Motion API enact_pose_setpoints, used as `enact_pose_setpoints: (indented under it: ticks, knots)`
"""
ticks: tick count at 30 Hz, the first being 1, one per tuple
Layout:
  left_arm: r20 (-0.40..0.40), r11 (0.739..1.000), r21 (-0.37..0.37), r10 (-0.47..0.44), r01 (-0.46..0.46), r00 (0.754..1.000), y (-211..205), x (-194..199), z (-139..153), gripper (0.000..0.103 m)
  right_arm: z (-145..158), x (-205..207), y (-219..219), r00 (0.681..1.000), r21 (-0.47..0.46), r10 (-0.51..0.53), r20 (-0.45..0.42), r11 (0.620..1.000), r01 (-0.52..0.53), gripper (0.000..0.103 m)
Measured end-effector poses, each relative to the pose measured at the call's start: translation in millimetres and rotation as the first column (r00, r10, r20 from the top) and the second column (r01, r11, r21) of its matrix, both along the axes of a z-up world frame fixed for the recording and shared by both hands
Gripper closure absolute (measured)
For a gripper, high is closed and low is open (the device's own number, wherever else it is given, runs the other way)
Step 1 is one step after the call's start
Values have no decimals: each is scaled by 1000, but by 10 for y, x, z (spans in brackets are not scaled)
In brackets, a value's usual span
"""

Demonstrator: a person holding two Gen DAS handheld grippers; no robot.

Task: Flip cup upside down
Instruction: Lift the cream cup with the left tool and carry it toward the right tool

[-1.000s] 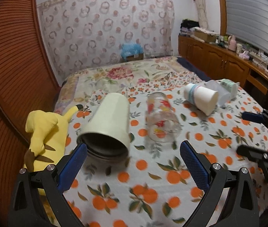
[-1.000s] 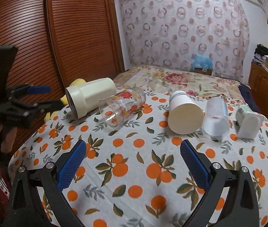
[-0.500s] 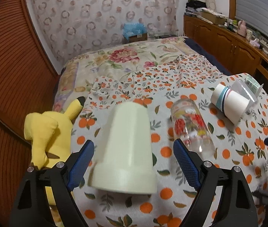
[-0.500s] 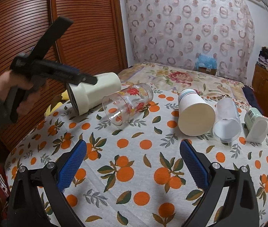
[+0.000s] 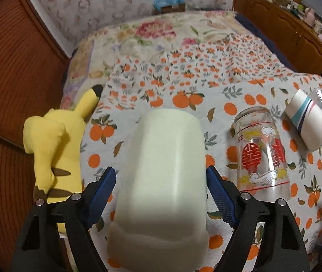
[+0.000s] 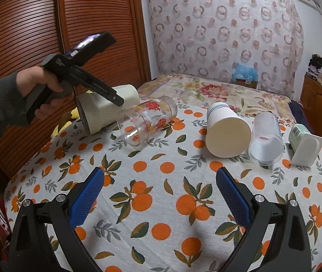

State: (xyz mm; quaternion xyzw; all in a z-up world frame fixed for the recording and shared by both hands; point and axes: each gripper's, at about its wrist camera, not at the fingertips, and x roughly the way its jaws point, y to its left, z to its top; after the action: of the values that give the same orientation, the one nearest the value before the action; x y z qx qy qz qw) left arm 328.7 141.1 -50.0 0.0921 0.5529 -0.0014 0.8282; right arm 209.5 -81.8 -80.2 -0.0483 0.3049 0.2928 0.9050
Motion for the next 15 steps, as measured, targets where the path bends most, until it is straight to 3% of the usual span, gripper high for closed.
enact_pose_setpoints:
  ticks: [6, 15]
  knots:
    - [-67, 998, 57, -7, 10, 998, -73, 42, -122, 25, -18, 7, -43, 1000, 0, -8, -8, 1000, 8, 3]
    - [-33, 997, 74, -36, 38, 999, -171, -128, -30, 29, -4, 14, -121, 999, 17, -29, -14, 999, 30, 3]
